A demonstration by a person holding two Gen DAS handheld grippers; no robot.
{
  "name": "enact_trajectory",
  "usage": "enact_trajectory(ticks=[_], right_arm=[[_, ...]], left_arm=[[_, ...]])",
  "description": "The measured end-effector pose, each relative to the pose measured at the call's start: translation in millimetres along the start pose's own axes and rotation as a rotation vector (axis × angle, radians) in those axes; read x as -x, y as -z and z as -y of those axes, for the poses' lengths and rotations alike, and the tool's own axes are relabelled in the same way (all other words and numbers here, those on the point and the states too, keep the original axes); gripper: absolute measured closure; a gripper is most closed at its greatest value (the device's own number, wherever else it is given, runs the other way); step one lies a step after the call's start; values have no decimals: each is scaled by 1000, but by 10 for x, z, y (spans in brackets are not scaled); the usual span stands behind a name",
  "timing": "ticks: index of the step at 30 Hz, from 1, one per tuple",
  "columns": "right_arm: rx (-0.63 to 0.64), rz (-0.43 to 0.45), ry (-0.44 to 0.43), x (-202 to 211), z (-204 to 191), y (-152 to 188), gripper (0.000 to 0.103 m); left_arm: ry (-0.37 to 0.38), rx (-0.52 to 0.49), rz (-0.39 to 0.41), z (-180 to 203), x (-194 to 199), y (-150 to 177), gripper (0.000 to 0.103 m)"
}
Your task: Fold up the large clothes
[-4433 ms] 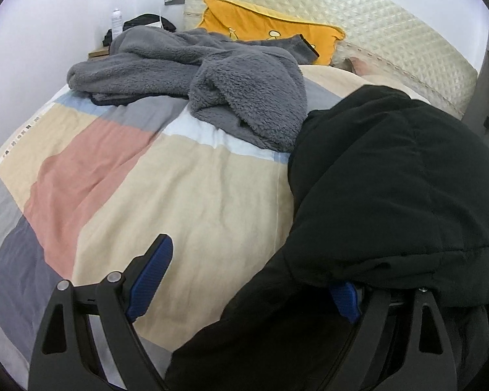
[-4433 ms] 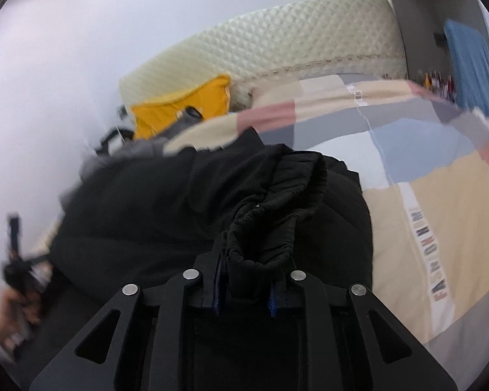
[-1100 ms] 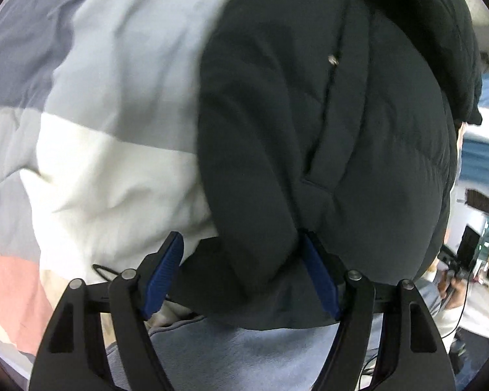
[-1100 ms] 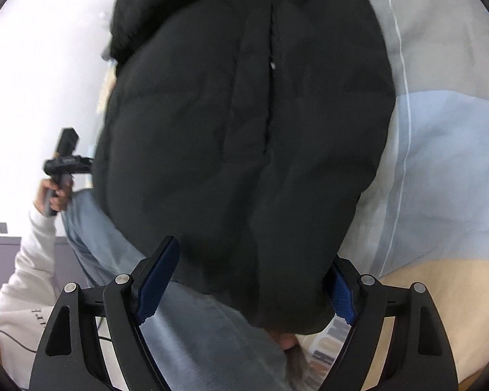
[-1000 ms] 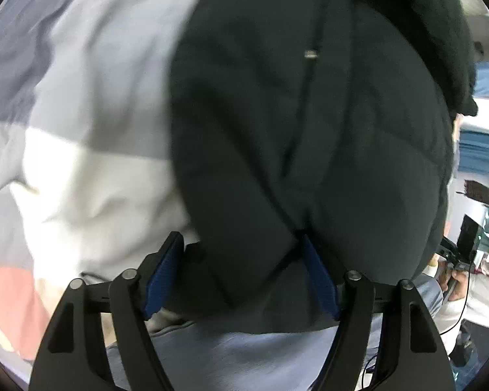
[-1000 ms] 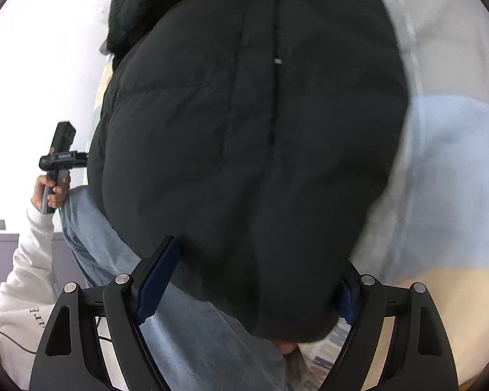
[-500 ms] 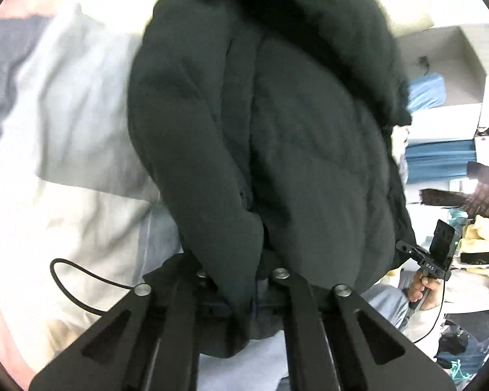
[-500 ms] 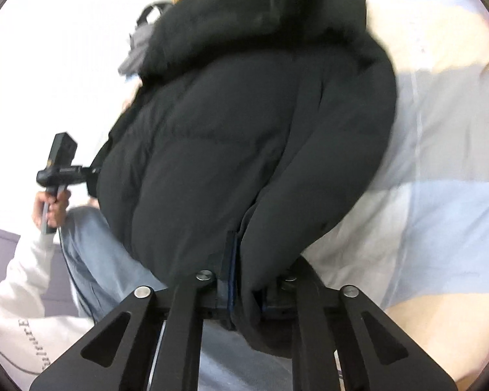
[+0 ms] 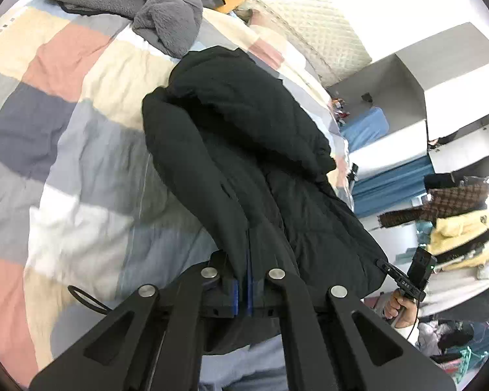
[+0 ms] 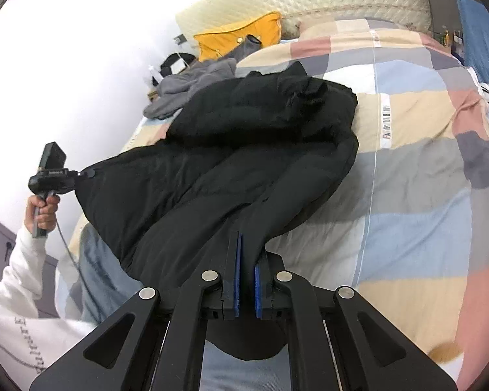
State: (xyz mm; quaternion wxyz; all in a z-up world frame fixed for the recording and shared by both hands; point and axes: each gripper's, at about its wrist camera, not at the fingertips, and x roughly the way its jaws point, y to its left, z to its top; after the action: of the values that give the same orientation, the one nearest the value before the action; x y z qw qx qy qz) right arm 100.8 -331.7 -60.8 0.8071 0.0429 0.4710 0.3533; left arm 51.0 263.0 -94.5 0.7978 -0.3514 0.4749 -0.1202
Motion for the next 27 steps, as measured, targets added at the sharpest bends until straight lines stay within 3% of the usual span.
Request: enact_trajectory(ticks=[8, 14, 16, 17, 18, 19, 22, 25, 27], right_arm=[[-68, -113, -12, -177, 7, 360, 98], [-138, -132, -34, -191, 154, 257, 95], [-159, -165, -41, -243, 199, 222, 86], [-174, -179, -38, -254, 226, 205, 78], [-187, -187, -31, -261, 254, 216, 55], [-201, -191, -23, -266, 272, 210, 34], [-218, -239, -23, -349, 314, 249, 31], [-267, -288, -29, -512, 414, 300, 31], [-284, -320, -55, -631, 451, 324, 31]], left_arm=[[-14, -15, -84, -69, 60, 501, 101], [-18, 2, -104, -218, 89, 488, 101], [-35, 1, -117, -211, 76, 504, 100], [-41, 0, -126, -205, 67, 520, 95], [-49, 1, -148, -215, 25, 509, 92], [-55, 3, -162, -223, 5, 523, 80], [-50, -9, -185, -215, -69, 518, 23], [-25, -28, -222, -190, -197, 521, 22], [-48, -53, -233, -140, -282, 511, 22]])
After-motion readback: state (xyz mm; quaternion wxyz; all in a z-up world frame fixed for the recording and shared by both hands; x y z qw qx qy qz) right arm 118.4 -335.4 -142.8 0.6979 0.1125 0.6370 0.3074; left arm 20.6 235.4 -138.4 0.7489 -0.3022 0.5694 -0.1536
